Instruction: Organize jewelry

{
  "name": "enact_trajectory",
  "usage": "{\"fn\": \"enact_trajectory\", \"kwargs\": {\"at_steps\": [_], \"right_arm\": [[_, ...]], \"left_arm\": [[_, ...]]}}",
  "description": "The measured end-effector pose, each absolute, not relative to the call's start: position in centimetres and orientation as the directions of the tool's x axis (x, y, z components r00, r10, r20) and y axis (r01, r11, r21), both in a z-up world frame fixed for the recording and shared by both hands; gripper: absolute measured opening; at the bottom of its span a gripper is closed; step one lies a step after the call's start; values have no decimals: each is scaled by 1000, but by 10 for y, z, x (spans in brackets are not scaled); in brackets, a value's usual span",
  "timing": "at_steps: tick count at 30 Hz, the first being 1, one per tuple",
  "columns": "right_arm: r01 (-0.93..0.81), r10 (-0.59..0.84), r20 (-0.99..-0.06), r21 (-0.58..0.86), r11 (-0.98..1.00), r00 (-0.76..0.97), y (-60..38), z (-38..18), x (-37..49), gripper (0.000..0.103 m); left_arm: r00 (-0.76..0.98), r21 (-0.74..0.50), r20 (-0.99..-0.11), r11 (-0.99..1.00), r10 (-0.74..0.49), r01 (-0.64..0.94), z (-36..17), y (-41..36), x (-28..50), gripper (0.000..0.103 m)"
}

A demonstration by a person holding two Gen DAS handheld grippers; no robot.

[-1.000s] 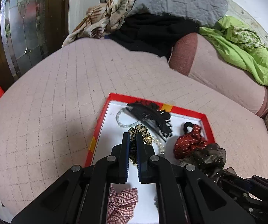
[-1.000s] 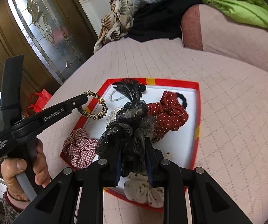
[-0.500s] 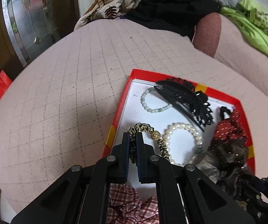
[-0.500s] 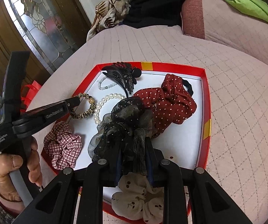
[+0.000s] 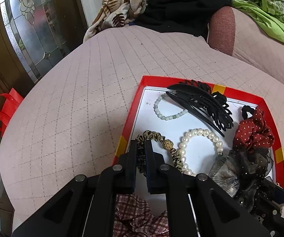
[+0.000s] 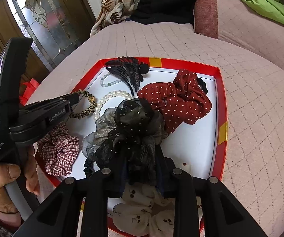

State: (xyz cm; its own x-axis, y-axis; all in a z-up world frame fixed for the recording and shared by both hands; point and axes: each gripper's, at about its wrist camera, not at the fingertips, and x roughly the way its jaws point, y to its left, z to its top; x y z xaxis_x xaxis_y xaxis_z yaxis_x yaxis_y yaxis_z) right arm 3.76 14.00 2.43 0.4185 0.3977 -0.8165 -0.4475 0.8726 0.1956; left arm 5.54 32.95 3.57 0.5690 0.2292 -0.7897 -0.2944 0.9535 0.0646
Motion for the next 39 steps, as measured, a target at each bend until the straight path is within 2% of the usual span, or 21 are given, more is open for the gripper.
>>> {"fn": "enact_trajectory", "kwargs": {"at_steps": [4, 9, 12, 14, 17, 27, 34, 36, 39], "right_arm": [[-459, 397, -807, 179, 870, 438, 141, 29, 33, 35], [-466, 406, -790, 174, 867, 460, 139, 40, 25, 52], [-461, 411, -778, 178, 869, 475, 136, 46, 21, 58], [-459, 413, -772, 180, 870, 482, 135, 50, 19, 60], [-454, 417, -766, 184, 872, 490, 129, 54, 14, 61], [-427, 409, -749, 186, 885, 521, 101, 68, -10, 62], [-384, 353, -752, 144, 912, 557, 65, 74, -36, 64], [-374, 340, -752, 134, 918, 564, 53, 77, -46, 64], [-357, 317, -750, 115, 927, 581, 37, 81, -61, 65]], "left_arm": [[578, 62, -783, 954, 229, -295, 38, 329, 56, 8], [590, 56, -777, 957, 221, -284, 41, 325, 53, 11], [603, 45, -769, 959, 211, -278, 45, 323, 50, 26], [621, 37, -756, 961, 206, -273, 50, 321, 46, 43], [648, 36, -734, 964, 205, -264, 58, 316, 41, 53], [683, 67, -694, 965, 227, -253, 70, 292, 23, 56], [747, 109, -601, 956, 282, -274, 92, 264, -15, 71], [765, 120, -570, 952, 299, -282, 100, 253, -29, 72], [792, 139, -500, 936, 349, -324, 114, 237, -58, 87]]}}
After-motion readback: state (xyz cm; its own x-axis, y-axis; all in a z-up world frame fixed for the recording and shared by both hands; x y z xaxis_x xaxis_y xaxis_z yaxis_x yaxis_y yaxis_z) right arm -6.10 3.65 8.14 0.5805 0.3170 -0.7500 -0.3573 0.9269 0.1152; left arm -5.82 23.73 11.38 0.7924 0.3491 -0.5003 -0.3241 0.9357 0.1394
